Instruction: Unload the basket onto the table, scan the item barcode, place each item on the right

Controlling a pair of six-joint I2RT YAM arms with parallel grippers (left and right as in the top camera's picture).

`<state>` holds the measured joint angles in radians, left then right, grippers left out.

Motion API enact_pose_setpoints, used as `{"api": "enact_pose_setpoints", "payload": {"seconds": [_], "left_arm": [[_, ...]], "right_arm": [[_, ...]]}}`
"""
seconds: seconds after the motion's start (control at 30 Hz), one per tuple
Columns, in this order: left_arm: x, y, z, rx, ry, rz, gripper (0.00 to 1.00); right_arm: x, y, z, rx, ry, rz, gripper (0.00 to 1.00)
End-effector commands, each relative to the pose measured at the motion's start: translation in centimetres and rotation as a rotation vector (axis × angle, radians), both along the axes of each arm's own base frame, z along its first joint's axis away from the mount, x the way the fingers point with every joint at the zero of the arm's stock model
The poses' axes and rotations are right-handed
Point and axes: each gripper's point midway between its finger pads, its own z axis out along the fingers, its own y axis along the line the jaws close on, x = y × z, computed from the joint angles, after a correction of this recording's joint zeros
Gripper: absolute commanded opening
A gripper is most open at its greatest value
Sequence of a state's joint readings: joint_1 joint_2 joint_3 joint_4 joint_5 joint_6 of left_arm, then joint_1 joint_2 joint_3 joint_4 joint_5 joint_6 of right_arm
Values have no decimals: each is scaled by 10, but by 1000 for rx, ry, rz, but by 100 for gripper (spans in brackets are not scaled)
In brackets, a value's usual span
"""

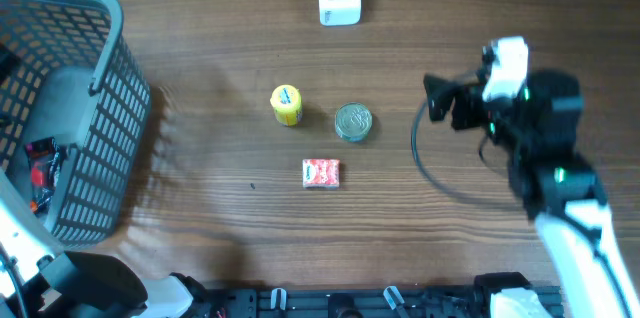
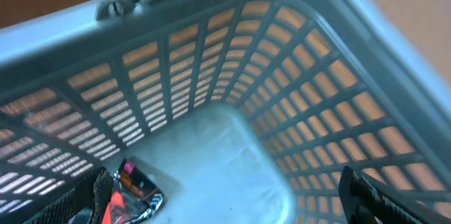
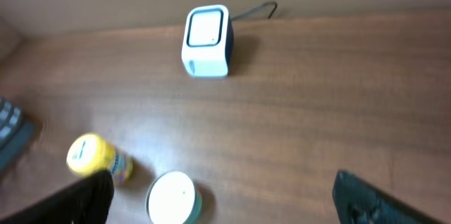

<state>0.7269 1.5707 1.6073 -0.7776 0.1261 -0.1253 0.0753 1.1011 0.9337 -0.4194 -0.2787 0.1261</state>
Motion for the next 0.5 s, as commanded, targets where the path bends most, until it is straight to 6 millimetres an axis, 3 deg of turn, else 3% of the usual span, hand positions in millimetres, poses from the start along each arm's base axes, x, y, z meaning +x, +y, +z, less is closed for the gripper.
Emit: {"api": "enact_pose_setpoints", "payload": {"seconds": [0.0,0.07,0.2,0.3,0.47], "left_arm": [[-6,-4,-24,-8,55,-28,100],[-12,-2,-35,-11,86,-9,100],[-28,-1,-51,5,153,21,100],[-53,9,-66,-1,209,147,100],[-84,11,-96,-6,349,213,100]], "right_arm": [[33,8,14,-9,82,33,100],[39,29,2,86,153,121,100],[41,32,-35,95,275,131,100],[42,32,-40,93,290,126,100],[44,29,-40,80,282,113,100]]}}
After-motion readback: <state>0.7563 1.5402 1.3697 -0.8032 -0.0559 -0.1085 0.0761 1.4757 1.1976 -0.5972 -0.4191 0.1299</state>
